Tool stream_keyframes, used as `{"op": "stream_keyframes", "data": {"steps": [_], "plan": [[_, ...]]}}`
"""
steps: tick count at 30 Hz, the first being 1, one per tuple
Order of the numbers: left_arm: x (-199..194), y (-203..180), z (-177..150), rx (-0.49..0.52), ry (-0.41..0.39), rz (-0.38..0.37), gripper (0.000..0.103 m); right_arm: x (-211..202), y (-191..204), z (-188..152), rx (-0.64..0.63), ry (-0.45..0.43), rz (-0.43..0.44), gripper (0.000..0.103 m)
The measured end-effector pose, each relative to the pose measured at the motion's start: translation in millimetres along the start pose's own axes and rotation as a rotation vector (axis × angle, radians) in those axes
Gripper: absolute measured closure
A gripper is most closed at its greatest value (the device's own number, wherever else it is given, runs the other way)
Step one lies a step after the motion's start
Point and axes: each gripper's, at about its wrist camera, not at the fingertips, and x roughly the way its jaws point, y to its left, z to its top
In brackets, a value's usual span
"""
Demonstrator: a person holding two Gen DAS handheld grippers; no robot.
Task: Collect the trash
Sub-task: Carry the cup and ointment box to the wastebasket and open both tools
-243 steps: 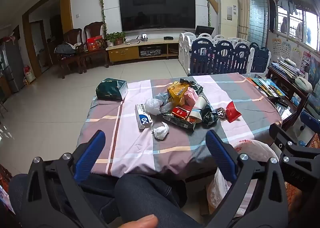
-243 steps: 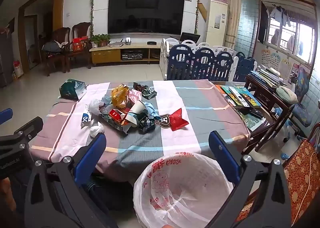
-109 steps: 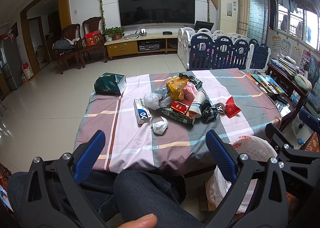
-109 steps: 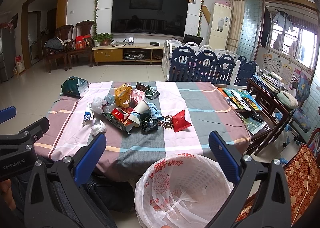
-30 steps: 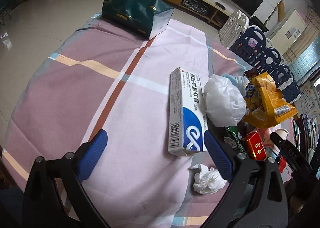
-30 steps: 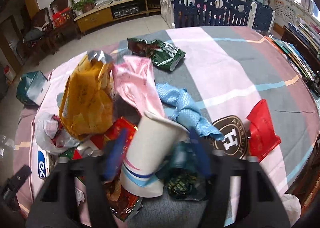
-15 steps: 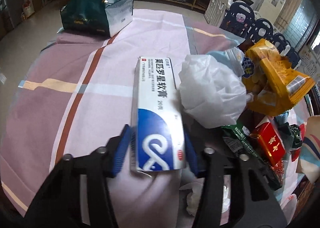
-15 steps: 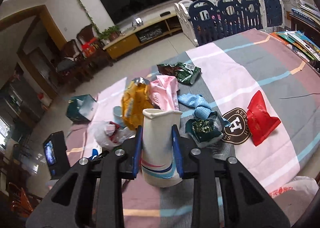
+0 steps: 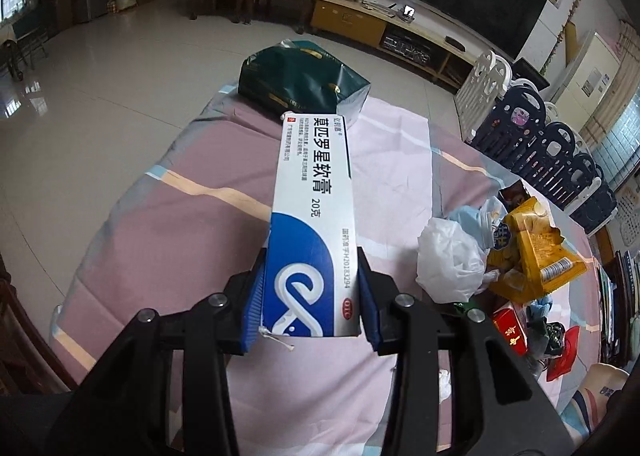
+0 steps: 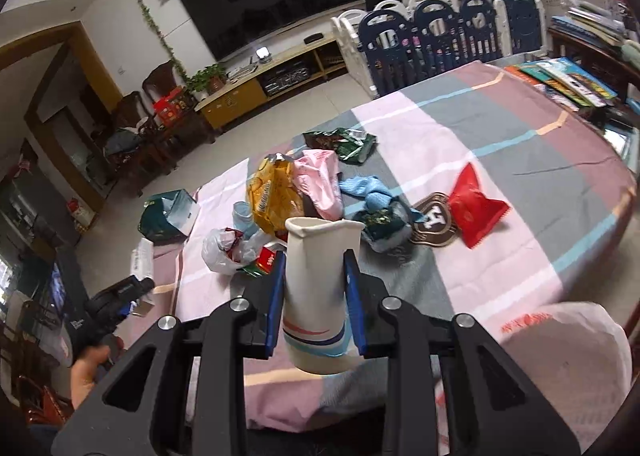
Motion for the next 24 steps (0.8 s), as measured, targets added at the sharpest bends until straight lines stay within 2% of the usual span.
{"op": "stream_keyframes", "data": {"steps": [2, 3, 5, 7, 13, 18, 22, 24], "plan": [[-15.1, -5.1, -0.4, 0.017, -0.023, 0.017, 0.062, -18.3, -5.1, -5.1, 0.038, -0.026, -0.014, 0.074], [-24.2, -9.8, -0.9, 0.010, -0.033, -0.006, 0.062, -29.0, -8.2, -8.6, 0.051, -0.040, -0.021, 0.074], [-44.0, -20.1, -4.5, 0.009, -0.044, -0.084, 0.062, -50.7, -14.7, -14.8, 0.048, -0.070, -0.044, 0.074], [-68.1, -38.3, -7.8, 0.057, -0.056, -0.163, 0.062, -69.2, -24.2, -18.7, 0.048, -0.096, -0.055, 0.074], [-152.4, -78.1, -30.6, 0.222, -0.104, -0.337, 0.062, -120.9, -72.2, -21.4, 0.178, -0.171, 0.005, 0.074], [-196.5, -129.1, -97.2, 0.415, 0.000, -0.517, 0.062, -162.0, -98.7, -38.0, 0.185, -0.189, 0.010, 0.074], [-202.0, -171.1, -161.7, 0.609, 0.095, -0.591, 0.062, -183.2, -129.7, -56.3, 0.188, -0.176, -0.055, 0.074], [-195.1, -188.8, -191.5, 0.687, 0.176, -0.661, 0.062, -183.6, -143.4, -61.2, 0.208, -0.155, -0.095, 0.074]]}}
